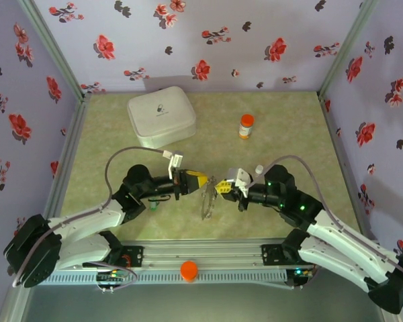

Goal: Put the keys on the keyring

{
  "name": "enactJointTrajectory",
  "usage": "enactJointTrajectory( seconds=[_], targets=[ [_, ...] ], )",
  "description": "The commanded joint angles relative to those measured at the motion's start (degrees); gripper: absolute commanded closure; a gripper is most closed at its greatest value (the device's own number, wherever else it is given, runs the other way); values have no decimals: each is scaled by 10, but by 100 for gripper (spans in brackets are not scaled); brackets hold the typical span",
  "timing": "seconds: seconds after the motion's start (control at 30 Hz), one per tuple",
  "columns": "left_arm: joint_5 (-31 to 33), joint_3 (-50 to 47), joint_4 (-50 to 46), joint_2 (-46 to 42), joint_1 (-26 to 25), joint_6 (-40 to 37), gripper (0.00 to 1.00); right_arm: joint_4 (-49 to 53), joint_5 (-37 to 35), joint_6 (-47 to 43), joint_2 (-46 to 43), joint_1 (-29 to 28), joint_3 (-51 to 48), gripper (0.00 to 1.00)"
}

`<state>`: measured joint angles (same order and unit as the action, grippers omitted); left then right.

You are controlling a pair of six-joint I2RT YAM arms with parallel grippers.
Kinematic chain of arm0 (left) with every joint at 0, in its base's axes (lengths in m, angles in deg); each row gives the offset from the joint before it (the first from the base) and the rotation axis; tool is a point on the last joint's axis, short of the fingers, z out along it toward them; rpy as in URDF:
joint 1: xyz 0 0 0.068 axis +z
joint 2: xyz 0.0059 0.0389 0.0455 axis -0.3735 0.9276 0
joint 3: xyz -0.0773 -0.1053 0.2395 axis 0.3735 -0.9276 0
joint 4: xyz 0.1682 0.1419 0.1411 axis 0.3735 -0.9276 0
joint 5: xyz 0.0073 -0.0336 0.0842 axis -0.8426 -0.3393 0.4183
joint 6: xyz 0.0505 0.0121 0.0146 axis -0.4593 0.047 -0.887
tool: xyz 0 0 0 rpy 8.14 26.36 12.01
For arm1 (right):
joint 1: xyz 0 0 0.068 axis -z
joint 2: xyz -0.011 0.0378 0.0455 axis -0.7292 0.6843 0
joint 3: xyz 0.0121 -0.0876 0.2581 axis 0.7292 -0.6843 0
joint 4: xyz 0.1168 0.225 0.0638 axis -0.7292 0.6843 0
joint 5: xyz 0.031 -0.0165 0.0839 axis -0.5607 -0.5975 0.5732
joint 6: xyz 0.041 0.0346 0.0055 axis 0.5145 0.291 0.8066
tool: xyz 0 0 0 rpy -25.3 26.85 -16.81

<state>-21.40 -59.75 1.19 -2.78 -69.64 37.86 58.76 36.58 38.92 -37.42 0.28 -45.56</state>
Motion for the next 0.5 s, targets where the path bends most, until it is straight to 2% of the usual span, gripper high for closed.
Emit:
enactJointTrajectory(
  seconds=[0.0,0.23,0.47],
  targets=[
    [28,2,2,-15,4,-24,100,-71,-39,-9,-5,-1,-8,100],
    [36,12,0,-3,3,14,100,-144,-18,21,25,0,-5,100],
    [39,11,12,2,3,25,100,-137,-22,18,31,-1,-7,100]
  ],
)
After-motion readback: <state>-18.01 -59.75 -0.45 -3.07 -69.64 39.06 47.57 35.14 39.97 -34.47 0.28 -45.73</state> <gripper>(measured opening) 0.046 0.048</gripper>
